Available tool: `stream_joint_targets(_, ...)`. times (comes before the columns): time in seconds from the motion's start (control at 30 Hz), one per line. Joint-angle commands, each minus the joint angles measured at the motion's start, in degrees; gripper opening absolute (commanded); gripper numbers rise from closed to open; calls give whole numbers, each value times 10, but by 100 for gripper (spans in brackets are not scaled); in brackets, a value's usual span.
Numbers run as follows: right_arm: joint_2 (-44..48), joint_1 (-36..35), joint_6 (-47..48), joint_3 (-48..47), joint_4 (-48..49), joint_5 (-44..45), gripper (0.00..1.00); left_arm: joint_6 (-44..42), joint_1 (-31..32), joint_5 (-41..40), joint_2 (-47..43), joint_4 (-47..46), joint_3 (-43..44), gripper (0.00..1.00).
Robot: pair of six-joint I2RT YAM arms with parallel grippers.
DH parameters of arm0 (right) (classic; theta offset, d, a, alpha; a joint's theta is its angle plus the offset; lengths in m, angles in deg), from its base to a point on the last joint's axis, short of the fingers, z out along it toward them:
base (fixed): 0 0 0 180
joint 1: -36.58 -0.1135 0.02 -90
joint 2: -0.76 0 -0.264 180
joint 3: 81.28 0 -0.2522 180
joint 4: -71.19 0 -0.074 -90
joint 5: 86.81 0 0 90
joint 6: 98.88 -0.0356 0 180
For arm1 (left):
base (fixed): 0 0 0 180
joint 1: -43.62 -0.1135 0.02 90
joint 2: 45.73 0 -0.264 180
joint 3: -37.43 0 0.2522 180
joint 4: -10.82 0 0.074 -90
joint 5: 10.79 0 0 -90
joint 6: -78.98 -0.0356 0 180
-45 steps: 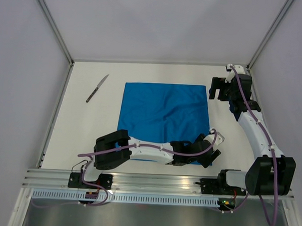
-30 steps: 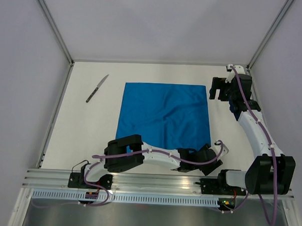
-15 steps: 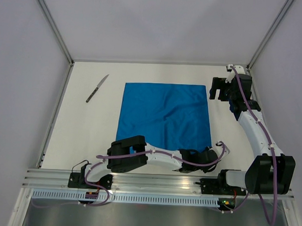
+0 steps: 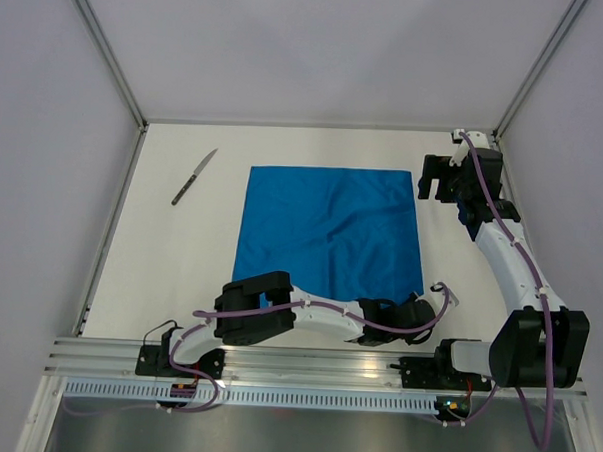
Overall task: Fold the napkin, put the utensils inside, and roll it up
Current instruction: Fold the napkin
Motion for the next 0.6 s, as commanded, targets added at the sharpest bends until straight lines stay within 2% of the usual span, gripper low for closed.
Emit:
stream_joint_targets(0.0, -3, 2, 0, -22, -6, 0, 98, -21, 1, -8, -42, -17, -4, 2)
stream_joint_targets(0.27, -3, 2, 0, -22, -7, -5, 98, 14, -15, 71, -114, -15, -18, 2)
stream_joint_targets(0.57, -2, 1, 1, -22, -10, -9, 98, 111, -99, 127, -193, -26, -96, 2)
